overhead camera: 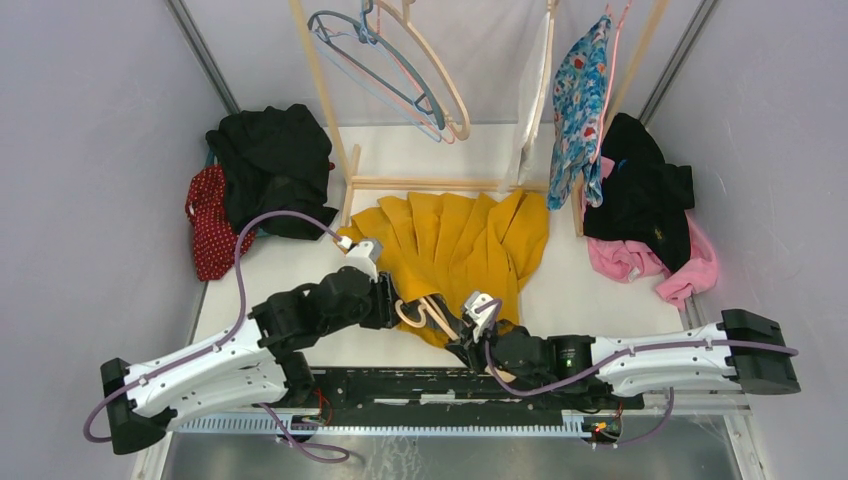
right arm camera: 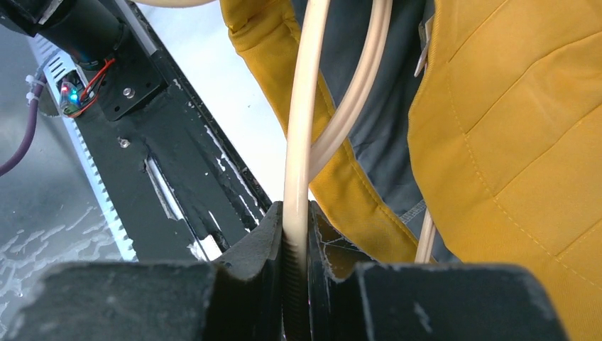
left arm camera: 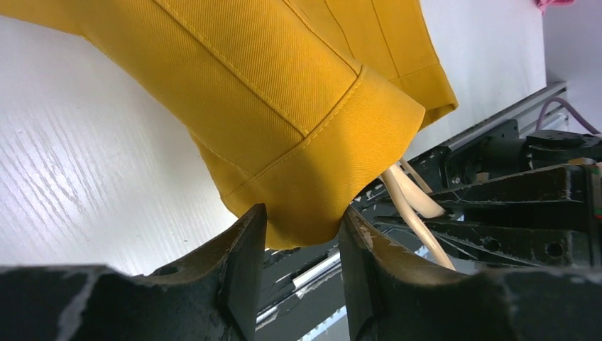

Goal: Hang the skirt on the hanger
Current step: Hang the skirt on the hanger.

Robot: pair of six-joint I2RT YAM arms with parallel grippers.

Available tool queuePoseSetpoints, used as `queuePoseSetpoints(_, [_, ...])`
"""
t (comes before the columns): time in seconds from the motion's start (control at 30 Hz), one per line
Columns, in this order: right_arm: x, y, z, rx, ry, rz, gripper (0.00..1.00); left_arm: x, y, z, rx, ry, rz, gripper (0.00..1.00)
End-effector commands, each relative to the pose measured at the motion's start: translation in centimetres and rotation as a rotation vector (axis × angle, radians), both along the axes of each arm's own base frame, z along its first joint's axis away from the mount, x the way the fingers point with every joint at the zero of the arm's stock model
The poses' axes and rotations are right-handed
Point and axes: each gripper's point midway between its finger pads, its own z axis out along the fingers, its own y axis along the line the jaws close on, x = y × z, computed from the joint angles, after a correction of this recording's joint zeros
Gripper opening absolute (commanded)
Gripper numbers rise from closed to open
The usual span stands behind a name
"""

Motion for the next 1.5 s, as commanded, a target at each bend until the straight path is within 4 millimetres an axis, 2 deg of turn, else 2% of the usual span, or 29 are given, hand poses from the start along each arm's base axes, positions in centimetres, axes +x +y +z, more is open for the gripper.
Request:
queuePoseSetpoints(0.0, [3.6, 0.5, 3.2, 0.160, -0.063, -0.163, 0.01, -2.5, -0.3, 0.3, -0.067, 0.072, -0.054, 0.48])
queuePoseSetpoints(0.17, [4.2, 1.4, 2.8, 0.133, -0.099, -0.158, 0.01, -2.7, -0.1, 1.8, -0.131, 0.047, -0.060, 0.47])
queuePoseSetpoints(0.23, [4.5, 1.9, 2.7, 0.141, -0.101, -0.162, 0.01, -2.5, 0.0, 1.8, -0.138, 0.035, -0.048, 0.43])
queuePoseSetpoints(0.3, [4.7, 2.3, 2.5, 0.147, -0.092, -0.165, 0.01, -2.4, -0.2, 1.6, -0.146, 0.035, -0.048, 0.29])
queuePoseSetpoints(0.37, [5.1, 2.3, 2.1, 0.136, -0.078, -0.189, 0.01, -2.4, -0.3, 1.2, -0.154, 0.040, -0.040, 0.10])
queuePoseSetpoints(0.4, [5.3, 2.4, 1.9, 0.132, -0.068, -0.200, 0.01, -2.5, -0.4, 1.3, -0.170, 0.038, -0.044, 0.04])
queuePoseSetpoints(0.6, [5.7, 2.9, 1.8, 0.116, 0.031, -0.209, 0.01, -2.7, -0.2, 2.3, -0.229, 0.020, -0.043, 0.03])
queuePoseSetpoints(0.77, [5.3, 3.8, 2.3, 0.088, 0.102, -0.180, 0.01, -3.0, -0.1, 1.4, -0.223, 0.040, -0.040, 0.03])
queuePoseSetpoints(0.87, [5.3, 3.7, 2.3, 0.092, 0.122, -0.192, 0.01, -2.5, 2.1, 0.2, -0.164, 0.049, 0.053, 0.04])
queuePoseSetpoints(1.07, [4.7, 3.0, 1.2, 0.104, 0.170, -0.193, 0.01, -1.7, 6.1, 0.9, -0.140, -0.008, 0.198, 0.30])
queuePoseSetpoints(1.1, [4.6, 2.9, 1.0, 0.103, 0.175, -0.194, 0.01, -1.6, 6.3, 0.9, -0.139, -0.011, 0.208, 0.36])
queuePoseSetpoints(1.13, [4.6, 2.8, 0.9, 0.103, 0.180, -0.194, 0.01, -1.5, 6.2, 0.9, -0.144, -0.014, 0.206, 0.54])
queuePoseSetpoints(1.17, [4.5, 2.7, 0.8, 0.102, 0.183, -0.193, 0.01, -1.5, 6.3, 0.8, -0.143, -0.016, 0.209, 0.61])
queuePoseSetpoints(1.33, [4.4, 2.9, 1.0, 0.087, 0.193, -0.187, 0.01, -1.2, 6.1, -1.0, -0.128, 0.015, 0.248, 0.83])
queuePoseSetpoints(1.47, [4.3, 3.2, 1.0, 0.081, 0.196, -0.181, 0.01, -0.5, 5.8, -4.0, -0.038, 0.052, 0.294, 0.97])
